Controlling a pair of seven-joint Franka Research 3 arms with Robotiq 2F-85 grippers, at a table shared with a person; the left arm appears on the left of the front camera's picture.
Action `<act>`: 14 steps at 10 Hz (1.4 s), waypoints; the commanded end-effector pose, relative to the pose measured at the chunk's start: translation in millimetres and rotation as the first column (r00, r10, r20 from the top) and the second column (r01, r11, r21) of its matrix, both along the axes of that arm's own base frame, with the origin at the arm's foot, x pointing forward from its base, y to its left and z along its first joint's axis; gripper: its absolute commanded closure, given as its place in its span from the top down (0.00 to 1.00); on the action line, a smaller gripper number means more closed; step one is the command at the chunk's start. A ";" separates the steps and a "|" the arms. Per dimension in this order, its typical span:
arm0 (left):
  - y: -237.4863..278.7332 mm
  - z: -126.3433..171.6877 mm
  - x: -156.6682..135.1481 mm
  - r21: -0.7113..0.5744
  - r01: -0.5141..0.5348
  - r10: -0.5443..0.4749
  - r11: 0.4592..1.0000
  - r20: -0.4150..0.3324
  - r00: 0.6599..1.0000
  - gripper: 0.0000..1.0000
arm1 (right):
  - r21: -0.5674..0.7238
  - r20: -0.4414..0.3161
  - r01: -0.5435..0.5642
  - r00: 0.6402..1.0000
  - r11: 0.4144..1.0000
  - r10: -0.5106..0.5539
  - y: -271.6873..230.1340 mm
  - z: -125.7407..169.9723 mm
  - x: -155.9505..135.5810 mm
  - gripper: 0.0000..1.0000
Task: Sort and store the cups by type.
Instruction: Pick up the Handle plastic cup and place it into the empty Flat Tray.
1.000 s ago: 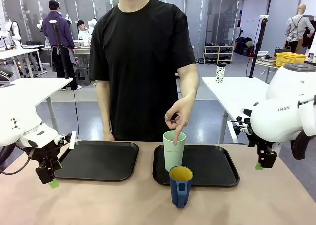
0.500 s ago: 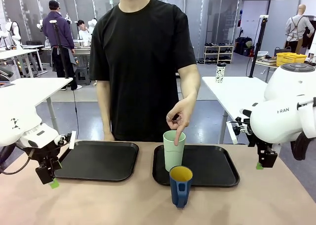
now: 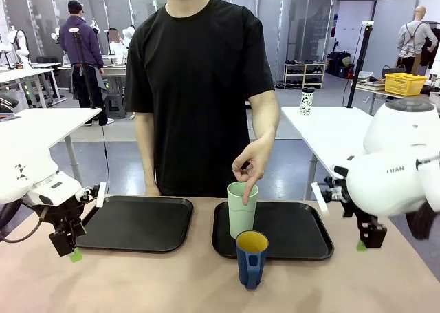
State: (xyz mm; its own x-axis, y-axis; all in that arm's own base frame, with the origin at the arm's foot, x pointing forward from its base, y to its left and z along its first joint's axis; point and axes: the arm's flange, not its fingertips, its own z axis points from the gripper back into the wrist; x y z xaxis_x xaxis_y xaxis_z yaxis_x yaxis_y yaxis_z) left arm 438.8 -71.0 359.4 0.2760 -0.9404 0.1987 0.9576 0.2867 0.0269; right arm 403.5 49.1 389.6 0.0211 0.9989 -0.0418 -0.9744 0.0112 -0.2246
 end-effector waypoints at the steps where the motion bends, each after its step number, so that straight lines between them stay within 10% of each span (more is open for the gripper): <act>1: 3.1 -0.2 -0.1 -0.015 0.016 -0.016 1.000 0.007 1.000 1.00 | -0.045 -0.024 -0.012 1.000 0.999 0.011 5.0 -3.6 -28.2 1.00; 9: 3.1 -0.2 -0.1 -0.015 0.016 -0.016 1.000 0.007 1.000 1.00 | 0.395 -0.024 -0.054 0.997 0.917 0.069 7.6 -65.7 -39.1 1.00; 14: 3.1 -0.2 -0.1 -0.015 0.016 -0.016 1.000 0.007 1.000 1.00 | 0.717 0.033 -0.122 0.989 0.686 0.141 -5.1 -102.2 -33.9 1.00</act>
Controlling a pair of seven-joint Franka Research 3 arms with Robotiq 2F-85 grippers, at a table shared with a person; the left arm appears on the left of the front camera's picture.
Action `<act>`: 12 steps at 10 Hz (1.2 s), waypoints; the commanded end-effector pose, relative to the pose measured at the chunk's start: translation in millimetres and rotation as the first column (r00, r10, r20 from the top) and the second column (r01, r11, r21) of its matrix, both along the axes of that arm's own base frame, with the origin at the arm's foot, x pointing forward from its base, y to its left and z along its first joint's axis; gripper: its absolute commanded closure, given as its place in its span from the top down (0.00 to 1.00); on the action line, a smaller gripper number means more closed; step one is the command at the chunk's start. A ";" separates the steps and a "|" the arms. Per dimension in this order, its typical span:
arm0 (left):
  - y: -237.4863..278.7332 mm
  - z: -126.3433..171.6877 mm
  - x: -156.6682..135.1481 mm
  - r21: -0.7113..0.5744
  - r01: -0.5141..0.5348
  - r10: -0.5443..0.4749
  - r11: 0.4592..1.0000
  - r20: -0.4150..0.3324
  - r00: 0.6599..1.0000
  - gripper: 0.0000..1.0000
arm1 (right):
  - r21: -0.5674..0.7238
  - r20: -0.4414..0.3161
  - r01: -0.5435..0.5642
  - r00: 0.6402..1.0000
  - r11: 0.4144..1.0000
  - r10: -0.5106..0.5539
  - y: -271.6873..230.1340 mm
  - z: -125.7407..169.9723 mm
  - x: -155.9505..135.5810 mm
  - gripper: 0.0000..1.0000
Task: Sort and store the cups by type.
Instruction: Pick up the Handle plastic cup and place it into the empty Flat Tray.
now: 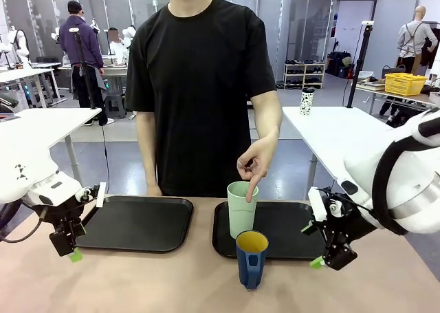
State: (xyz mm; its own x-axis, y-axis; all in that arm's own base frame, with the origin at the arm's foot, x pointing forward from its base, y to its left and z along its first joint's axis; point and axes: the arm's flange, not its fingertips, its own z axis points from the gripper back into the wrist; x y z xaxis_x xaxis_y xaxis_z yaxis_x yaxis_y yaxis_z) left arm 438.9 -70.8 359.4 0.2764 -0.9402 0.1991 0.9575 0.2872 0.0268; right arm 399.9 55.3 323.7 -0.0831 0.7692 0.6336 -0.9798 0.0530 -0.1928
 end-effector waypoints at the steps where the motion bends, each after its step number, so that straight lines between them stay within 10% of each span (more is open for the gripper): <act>1: 2.8 -0.2 -0.2 -0.015 0.016 -0.016 1.000 0.007 1.000 1.00 | 0.139 -0.012 -0.041 0.999 0.990 0.043 -13.2 -45.2 -27.9 1.00; 11: 2.8 -0.2 -0.2 -0.015 0.016 -0.016 1.000 0.007 1.000 1.00 | 0.476 0.013 -0.044 0.999 0.878 0.043 -7.6 -96.9 0.3 1.00; 12: 2.8 -0.2 -0.2 -0.015 0.016 -0.016 1.000 0.007 1.000 1.00 | 0.466 -0.013 -0.038 0.999 0.884 0.050 -9.1 -34.7 2.9 1.00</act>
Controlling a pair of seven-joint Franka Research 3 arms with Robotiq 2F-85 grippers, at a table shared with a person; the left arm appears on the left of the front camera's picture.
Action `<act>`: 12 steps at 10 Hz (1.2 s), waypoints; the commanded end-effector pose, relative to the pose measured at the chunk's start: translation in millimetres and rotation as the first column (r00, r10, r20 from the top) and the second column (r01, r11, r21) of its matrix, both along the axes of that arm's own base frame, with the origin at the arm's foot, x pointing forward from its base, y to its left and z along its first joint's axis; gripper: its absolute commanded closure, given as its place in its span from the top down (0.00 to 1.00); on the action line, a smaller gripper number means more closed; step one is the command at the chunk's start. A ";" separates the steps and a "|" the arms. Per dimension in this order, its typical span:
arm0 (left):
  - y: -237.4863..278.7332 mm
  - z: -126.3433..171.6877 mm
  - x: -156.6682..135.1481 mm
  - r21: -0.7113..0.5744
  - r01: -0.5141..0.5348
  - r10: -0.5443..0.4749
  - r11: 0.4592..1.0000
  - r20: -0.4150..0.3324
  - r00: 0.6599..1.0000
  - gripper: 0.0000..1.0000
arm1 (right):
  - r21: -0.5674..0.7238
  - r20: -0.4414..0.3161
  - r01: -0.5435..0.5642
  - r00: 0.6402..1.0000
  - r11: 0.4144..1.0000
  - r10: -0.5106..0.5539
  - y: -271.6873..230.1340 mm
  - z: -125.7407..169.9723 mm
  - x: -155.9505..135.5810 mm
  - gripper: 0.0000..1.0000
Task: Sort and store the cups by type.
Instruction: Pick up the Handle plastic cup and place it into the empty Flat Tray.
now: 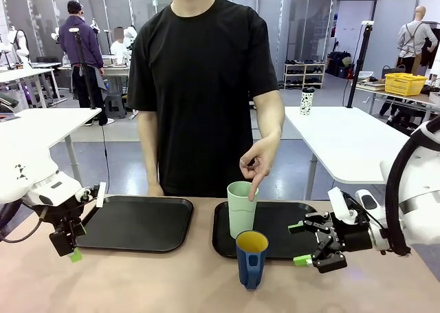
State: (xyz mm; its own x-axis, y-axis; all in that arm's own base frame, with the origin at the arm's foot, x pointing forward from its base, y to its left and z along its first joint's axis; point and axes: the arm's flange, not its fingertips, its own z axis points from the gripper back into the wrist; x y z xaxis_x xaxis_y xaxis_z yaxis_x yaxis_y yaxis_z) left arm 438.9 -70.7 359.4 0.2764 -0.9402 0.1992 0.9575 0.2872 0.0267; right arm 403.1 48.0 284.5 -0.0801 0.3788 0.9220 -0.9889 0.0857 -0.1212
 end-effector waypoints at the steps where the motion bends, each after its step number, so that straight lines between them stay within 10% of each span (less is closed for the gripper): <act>1: 2.8 -0.2 -0.2 -0.015 0.016 -0.016 1.000 0.007 1.000 1.00 | -0.002 0.011 0.002 1.000 1.000 -0.002 -1.9 4.5 -0.2 1.00; 12: 2.8 -0.2 -0.2 -0.015 0.016 -0.016 1.000 0.007 1.000 1.00 | 0.046 -0.104 -0.125 0.986 0.991 0.130 32.7 -19.0 41.9 1.00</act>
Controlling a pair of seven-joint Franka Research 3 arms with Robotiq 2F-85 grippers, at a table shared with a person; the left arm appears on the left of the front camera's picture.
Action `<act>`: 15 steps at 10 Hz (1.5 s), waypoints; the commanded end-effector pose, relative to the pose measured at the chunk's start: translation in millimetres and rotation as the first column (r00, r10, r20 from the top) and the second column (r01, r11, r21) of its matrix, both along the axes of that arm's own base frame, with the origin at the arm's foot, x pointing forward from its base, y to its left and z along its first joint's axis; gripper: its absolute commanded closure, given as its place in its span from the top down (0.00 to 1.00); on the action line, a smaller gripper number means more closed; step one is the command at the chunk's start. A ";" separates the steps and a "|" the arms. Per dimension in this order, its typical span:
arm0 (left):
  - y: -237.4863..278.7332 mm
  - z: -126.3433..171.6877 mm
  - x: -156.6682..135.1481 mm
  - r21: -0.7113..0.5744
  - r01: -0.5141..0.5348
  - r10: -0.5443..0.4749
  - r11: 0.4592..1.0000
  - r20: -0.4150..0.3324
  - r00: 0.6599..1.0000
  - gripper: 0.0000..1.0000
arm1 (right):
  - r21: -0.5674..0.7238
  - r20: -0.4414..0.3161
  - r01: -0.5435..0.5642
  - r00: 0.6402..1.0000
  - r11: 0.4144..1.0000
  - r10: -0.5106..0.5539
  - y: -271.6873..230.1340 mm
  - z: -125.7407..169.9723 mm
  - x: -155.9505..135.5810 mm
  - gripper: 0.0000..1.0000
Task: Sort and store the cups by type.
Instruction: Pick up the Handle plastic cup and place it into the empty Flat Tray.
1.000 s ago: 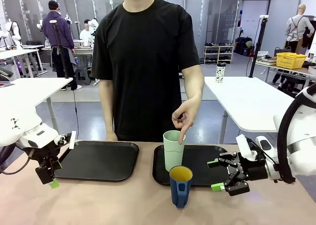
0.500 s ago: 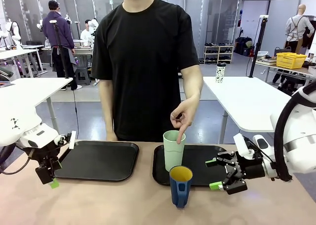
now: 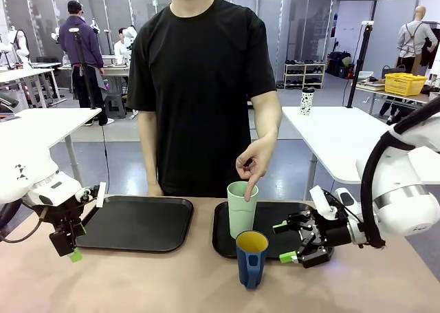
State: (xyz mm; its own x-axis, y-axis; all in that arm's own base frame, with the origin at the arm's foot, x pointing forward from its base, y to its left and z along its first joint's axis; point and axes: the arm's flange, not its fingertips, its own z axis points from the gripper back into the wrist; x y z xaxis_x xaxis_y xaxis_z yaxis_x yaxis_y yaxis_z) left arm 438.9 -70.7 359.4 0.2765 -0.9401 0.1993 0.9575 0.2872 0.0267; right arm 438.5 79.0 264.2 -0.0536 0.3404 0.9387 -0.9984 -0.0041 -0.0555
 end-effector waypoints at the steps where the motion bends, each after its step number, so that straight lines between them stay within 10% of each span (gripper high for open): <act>1: 2.8 -0.2 -0.2 -0.014 0.016 -0.016 1.000 0.007 1.000 1.00 | 0.009 -0.055 -0.043 0.998 0.999 0.043 3.9 -1.4 6.9 1.00; 15: 2.8 -0.2 -0.2 -0.014 0.016 -0.016 1.000 0.007 1.000 1.00 | 0.092 -0.089 -0.111 0.989 0.990 0.119 58.4 -44.8 6.7 1.00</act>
State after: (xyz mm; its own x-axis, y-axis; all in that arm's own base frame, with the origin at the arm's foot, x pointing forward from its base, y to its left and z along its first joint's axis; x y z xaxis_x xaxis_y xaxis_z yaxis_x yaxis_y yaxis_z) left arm 438.9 -70.6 359.4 0.2766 -0.9400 0.1995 0.9574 0.2874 0.0266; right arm 440.0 130.8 222.2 0.0067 0.2776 0.9607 -0.9920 -0.1193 0.0414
